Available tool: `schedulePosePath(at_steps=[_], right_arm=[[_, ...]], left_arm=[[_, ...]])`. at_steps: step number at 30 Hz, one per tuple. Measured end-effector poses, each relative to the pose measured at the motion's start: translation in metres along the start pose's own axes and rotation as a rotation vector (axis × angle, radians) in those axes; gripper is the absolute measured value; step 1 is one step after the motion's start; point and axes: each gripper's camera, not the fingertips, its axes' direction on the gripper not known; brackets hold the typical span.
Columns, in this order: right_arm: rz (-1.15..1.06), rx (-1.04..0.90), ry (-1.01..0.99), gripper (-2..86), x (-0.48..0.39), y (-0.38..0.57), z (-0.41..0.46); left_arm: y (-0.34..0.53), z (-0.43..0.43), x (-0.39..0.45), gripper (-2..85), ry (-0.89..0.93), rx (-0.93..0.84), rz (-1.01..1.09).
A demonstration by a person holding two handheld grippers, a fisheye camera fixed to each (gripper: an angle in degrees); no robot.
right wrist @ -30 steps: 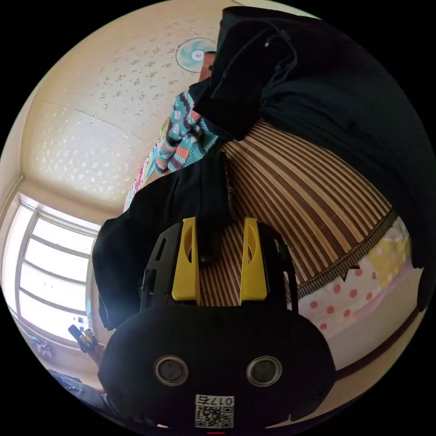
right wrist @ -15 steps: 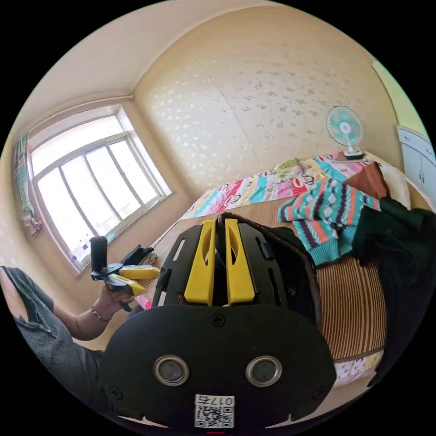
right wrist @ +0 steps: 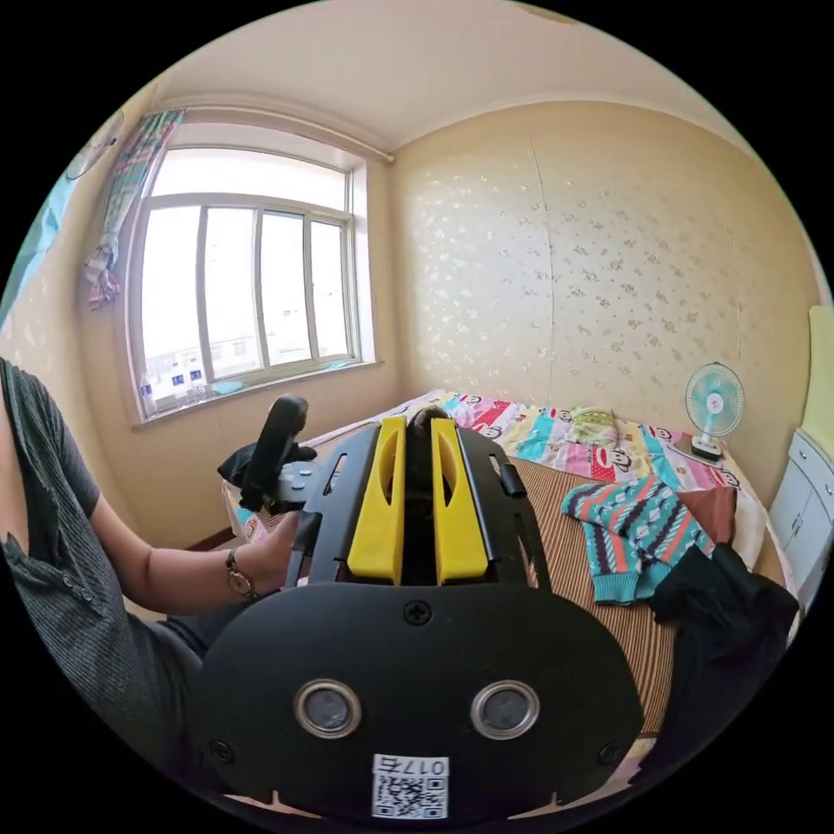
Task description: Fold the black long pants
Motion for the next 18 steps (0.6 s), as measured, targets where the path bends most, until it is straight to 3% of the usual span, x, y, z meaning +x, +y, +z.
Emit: schedulePosePath(at_steps=[3, 6, 10, 13, 18], right_arm=[[0.08, 0.065, -0.144, 5.1, 0.015, 0.036, -0.025], [0.202, 0.086, -0.072, 4.5, 0.034, 0.08, -0.05], [0.358, -0.164, 0.111, 9.6, 0.055, 0.125, -0.046], [0.258, -0.315, 0.214, 13.1, 0.028, 0.138, -0.027], [0.075, -0.272, 0.144, 15.9, -0.04, 0.122, 0.001]], left_arm=[[-0.006, -0.021, -0.025, 3.6, 0.104, 0.02, -0.047], [-0.009, -0.043, -0.054, 3.2, 0.182, 0.078, -0.143], [-0.028, -0.085, -0.061, 3.1, 0.26, 0.178, -0.125], [-0.05, -0.122, -0.056, 3.0, 0.357, 0.293, -0.078], [-0.085, -0.187, -0.052, 2.8, 0.48, 0.461, -0.033]])
